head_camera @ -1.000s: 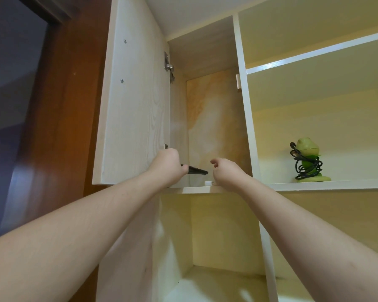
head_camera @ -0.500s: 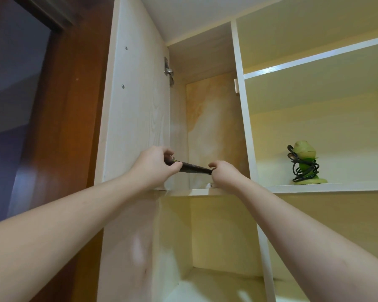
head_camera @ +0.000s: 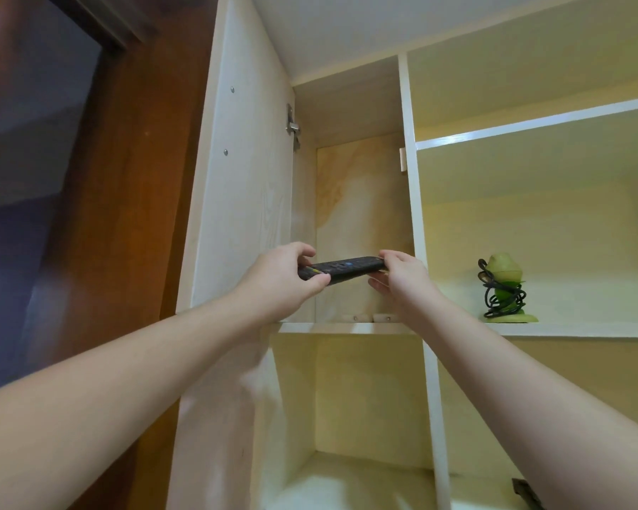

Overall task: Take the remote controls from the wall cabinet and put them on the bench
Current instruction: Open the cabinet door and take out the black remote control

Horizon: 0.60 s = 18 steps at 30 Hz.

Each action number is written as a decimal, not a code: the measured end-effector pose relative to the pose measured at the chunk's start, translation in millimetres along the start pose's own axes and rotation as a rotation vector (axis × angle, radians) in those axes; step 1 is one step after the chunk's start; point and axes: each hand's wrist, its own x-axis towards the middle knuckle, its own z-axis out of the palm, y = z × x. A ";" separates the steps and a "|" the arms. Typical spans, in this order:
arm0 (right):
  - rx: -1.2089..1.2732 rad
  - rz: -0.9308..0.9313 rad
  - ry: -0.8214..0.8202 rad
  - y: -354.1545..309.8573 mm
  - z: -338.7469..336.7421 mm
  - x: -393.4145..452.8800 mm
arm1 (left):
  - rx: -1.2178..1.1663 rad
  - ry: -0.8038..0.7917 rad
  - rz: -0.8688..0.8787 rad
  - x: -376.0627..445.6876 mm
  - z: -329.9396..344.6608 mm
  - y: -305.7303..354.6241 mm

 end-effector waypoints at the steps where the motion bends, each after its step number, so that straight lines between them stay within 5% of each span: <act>1: 0.008 0.007 -0.009 -3.0 -0.9 -4.0 | -0.003 -0.009 0.005 -0.7 -1.1 1.4; 7: -0.097 -0.018 0.011 -12.6 -2.8 -24.1 | -0.074 -0.019 0.009 -13.7 -16.5 4.2; 18: 0.139 0.061 0.146 -53.9 -20.3 -84.8 | -0.304 -0.115 0.092 -57.1 -46.3 11.5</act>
